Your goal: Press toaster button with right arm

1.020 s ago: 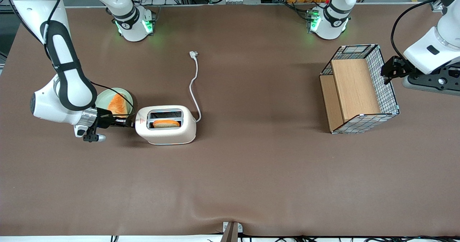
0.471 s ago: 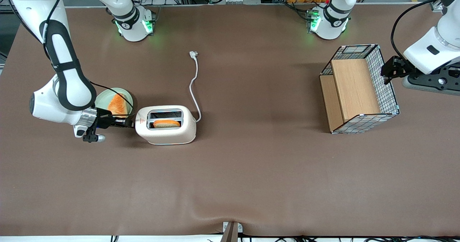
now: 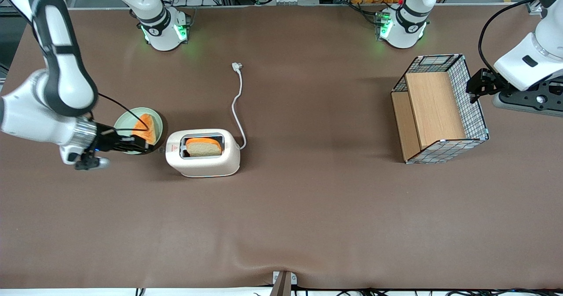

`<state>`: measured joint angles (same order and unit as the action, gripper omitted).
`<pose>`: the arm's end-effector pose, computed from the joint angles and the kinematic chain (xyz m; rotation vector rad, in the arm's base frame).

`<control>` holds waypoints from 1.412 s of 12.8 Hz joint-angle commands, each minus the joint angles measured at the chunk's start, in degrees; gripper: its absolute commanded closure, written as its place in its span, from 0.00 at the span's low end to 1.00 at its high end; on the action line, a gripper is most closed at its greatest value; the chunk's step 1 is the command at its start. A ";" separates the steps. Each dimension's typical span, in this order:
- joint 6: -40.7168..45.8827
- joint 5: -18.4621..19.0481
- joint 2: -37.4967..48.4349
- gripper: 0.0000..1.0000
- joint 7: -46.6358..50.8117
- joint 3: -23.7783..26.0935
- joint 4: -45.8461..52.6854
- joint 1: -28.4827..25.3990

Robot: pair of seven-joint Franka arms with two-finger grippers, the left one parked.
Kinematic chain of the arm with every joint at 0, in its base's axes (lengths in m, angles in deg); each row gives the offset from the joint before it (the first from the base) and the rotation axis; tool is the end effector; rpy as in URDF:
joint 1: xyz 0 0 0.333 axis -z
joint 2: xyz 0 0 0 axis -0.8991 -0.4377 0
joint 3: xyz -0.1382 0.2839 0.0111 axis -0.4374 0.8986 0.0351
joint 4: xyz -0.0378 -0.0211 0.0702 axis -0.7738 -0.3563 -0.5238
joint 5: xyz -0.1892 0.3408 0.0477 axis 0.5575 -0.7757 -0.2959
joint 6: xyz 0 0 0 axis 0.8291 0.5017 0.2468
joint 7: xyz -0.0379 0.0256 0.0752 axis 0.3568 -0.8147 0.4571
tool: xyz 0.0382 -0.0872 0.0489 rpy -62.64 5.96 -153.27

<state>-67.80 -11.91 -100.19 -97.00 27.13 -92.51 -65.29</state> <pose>0.5908 -0.0001 0.3741 -2.6736 0.0310 0.0974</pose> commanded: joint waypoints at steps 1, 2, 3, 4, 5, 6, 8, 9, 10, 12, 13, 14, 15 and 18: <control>8.67 8.10 4.71 0.54 6.99 0.61 5.25 0.81; 11.31 11.09 6.12 0.53 7.27 0.61 7.27 0.81; 14.38 14.17 7.18 0.51 7.27 0.61 9.47 0.64; 18.16 16.63 7.27 0.49 7.27 0.61 12.62 0.64; 21.33 18.92 7.27 0.46 7.27 0.61 16.39 0.72; 23.10 21.47 7.27 0.38 7.27 0.52 18.78 0.64; 27.57 25.00 7.45 0.00 7.27 0.35 21.95 0.29; 29.34 25.18 7.45 0.00 7.35 0.26 24.06 0.37; 31.10 25.71 7.45 0.00 7.36 0.00 25.56 0.28; 32.78 28.78 8.23 0.00 7.53 -0.09 27.24 0.20; 32.96 28.53 9.20 0.00 7.44 -0.18 27.07 0.37; 32.87 28.52 10.25 0.00 7.44 -0.18 26.63 0.46; 32.78 28.52 10.79 0.00 7.44 -0.62 26.63 0.29; 32.96 28.52 12.02 0.00 7.44 -0.97 26.01 -0.33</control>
<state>-35.42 15.34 -89.46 -90.29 26.34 -65.96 -65.01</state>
